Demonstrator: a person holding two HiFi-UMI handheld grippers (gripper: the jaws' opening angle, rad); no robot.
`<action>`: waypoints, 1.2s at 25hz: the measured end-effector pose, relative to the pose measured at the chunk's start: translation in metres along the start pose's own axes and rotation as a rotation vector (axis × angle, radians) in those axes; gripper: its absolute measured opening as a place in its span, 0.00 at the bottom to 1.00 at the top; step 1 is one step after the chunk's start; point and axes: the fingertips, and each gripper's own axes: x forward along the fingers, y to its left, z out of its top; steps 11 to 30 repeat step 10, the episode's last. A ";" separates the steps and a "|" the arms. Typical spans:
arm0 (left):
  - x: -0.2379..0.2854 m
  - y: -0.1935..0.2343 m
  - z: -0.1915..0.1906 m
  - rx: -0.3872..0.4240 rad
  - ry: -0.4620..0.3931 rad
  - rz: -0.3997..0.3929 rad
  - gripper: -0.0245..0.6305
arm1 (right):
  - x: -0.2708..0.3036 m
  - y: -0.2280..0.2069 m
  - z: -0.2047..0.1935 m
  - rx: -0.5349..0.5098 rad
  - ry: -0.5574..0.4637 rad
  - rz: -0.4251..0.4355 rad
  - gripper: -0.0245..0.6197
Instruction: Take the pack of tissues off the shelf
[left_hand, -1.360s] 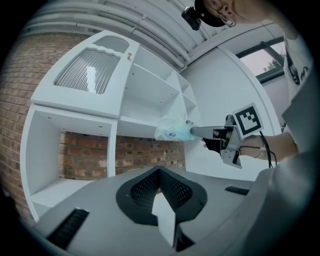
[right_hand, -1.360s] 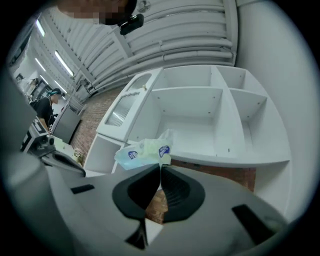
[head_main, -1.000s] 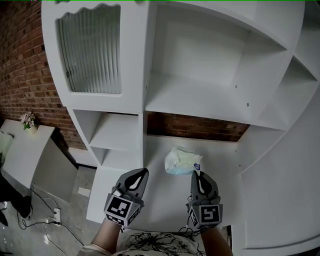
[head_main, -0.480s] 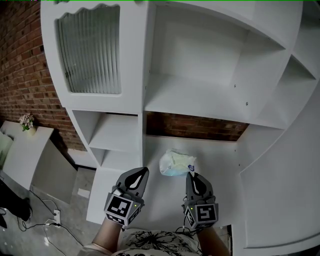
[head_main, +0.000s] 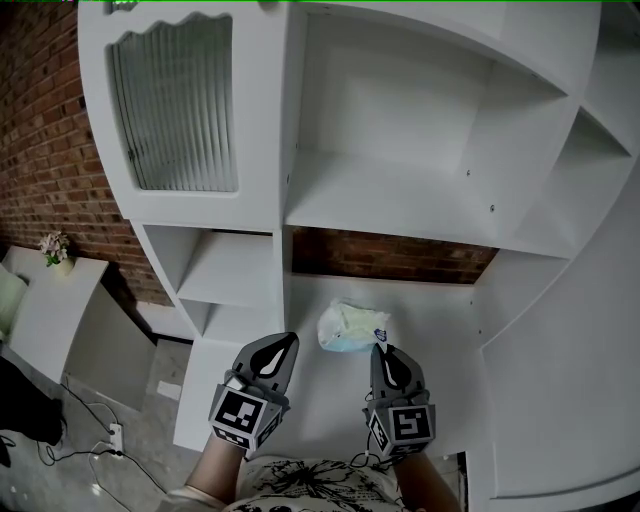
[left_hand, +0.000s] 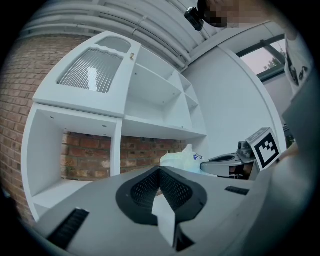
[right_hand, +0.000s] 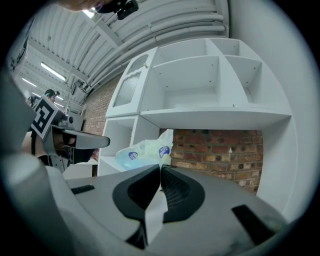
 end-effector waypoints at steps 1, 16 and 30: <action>0.000 0.000 0.000 0.000 0.001 0.001 0.06 | 0.001 0.000 0.000 0.002 -0.001 0.001 0.05; 0.003 0.004 -0.004 -0.011 0.013 0.009 0.06 | 0.009 -0.001 -0.005 0.014 0.002 0.015 0.05; 0.003 0.004 -0.004 -0.011 0.013 0.009 0.06 | 0.009 -0.001 -0.005 0.014 0.002 0.015 0.05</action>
